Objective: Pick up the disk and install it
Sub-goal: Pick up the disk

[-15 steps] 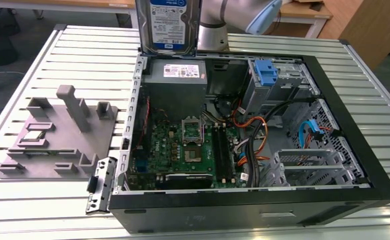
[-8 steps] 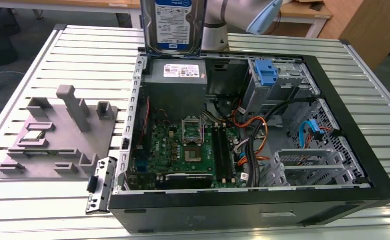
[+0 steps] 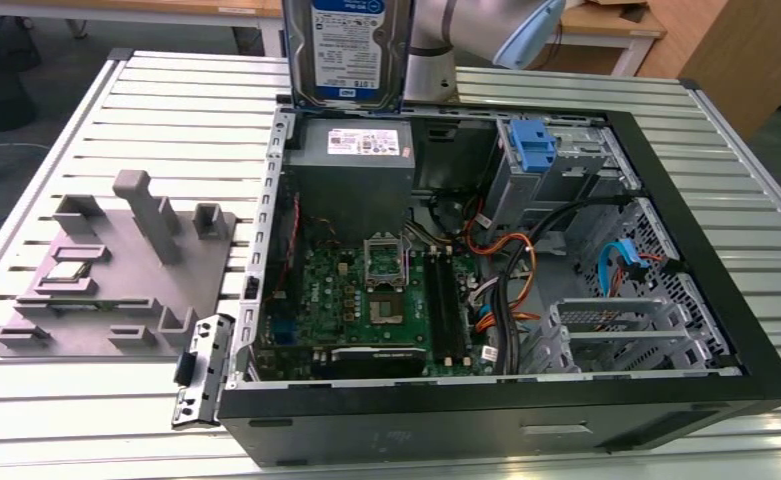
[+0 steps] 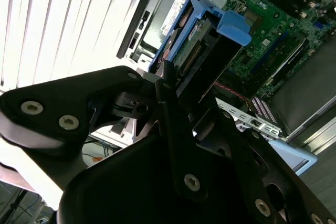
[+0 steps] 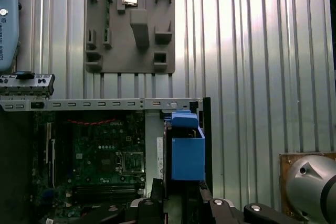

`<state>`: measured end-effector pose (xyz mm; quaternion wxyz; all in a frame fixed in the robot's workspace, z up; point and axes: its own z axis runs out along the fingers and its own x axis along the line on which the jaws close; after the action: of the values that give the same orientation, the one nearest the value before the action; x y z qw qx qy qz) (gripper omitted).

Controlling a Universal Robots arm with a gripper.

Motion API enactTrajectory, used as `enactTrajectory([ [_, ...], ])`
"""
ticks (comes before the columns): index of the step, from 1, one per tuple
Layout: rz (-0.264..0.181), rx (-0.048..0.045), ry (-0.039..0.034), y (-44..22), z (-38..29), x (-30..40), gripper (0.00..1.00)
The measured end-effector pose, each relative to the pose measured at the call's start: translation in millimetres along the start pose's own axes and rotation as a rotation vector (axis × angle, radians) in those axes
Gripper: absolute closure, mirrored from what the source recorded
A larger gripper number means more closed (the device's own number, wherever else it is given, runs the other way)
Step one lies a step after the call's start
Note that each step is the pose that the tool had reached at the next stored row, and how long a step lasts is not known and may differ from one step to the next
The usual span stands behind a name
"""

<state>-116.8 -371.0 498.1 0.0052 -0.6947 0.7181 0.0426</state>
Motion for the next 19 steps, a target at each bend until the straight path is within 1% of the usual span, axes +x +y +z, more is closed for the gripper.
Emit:
enactTrajectory([
  [3, 0.000, 0.0000, -0.0001, -0.2, 0.0, 0.0, 0.65],
  [6, 0.000, 0.0000, 0.0000, -4.9, -0.2, -0.2, 0.65],
  [10, 0.000, -0.0001, -0.0001, -18.2, -0.7, -0.6, 0.65],
  [15, 0.000, -0.0003, -0.0001, -36.9, -1.3, -1.2, 0.65],
  [19, 0.000, -0.0004, 0.0002, -50.0, -1.6, -1.7, 0.65],
])
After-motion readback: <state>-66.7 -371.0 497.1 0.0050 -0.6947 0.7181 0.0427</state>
